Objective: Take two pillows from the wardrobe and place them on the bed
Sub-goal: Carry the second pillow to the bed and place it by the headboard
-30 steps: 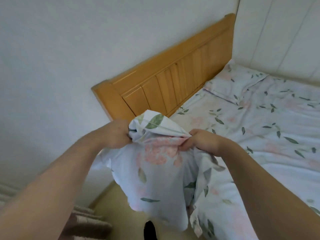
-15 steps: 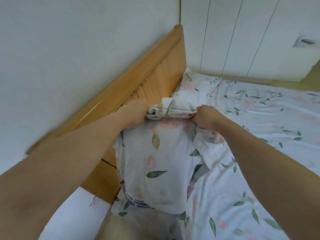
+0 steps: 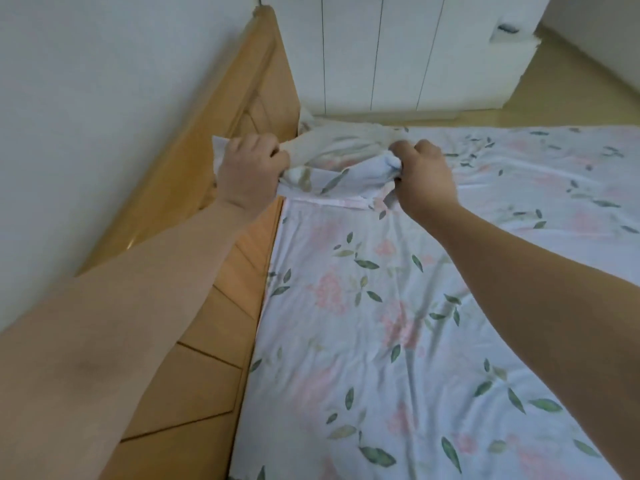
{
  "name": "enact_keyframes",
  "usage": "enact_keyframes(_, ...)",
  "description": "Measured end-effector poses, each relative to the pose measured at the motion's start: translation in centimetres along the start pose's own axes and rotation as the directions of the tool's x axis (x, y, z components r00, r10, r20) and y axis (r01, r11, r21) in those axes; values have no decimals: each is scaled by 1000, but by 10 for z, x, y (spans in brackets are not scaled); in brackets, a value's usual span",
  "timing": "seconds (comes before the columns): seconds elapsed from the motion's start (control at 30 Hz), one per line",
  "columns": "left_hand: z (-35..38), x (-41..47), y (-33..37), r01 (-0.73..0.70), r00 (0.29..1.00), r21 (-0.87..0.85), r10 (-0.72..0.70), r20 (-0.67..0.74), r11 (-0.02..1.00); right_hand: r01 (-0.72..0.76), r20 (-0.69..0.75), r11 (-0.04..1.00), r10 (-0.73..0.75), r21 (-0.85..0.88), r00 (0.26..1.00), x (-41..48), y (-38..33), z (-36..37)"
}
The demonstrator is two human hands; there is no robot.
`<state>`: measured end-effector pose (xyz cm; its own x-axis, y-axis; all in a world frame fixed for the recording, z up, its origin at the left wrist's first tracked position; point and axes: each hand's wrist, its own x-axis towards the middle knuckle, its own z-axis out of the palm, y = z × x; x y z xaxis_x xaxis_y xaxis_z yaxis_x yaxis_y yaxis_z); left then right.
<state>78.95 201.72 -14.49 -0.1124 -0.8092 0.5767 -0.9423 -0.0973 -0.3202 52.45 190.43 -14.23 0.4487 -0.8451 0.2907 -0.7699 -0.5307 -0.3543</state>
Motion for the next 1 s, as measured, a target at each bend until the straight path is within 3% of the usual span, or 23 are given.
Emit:
enact_keyframes(0.1, 74, -55, 1, 5, 976, -61, 8, 218, 998, -19, 173, 976, 57, -215, 983, -11, 12, 83)
enact_keyframes(0.23, 172, -153, 22, 7, 781, -147, 87, 619, 989, -45, 420, 929, 209, -368, 883, -50, 32, 207)
enact_keyframes(0.33, 236, -223, 38, -46, 659, -167, 156, 736, 985, -112, 507, 907, 326, -407, 798, -83, 51, 286)
enact_keyframes(0.43, 275, -280, 62, -135, 506, -223, 261, 822, 965, -4, 598, 886, 316, -464, 736, -119, 69, 346)
enact_keyframes(0.53, 285, -312, 80, -189, 429, -260, 317, 845, 947, -7, 651, 869, 377, -496, 659, -152, 86, 375)
enact_keyframes(0.67, 285, -322, 88, -188, 424, -284, 338, 840, 940, -121, 693, 874, 451, -471, 562, -189, 95, 388)
enact_keyframes(0.73, 284, -316, 88, -153, 462, -275, 315, 829, 949, -135, 735, 892, 435, -433, 521, -203, 94, 392)
enact_keyframes(0.9, 276, -299, 88, 38, 566, -283, 213, 797, 958, -64, 765, 899, 404, -433, 503, -227, 74, 404)
enact_keyframes(1.0, 265, -289, 88, 35, 617, -272, 193, 763, 962, -64, 742, 869, 454, -490, 493, -239, 57, 416)
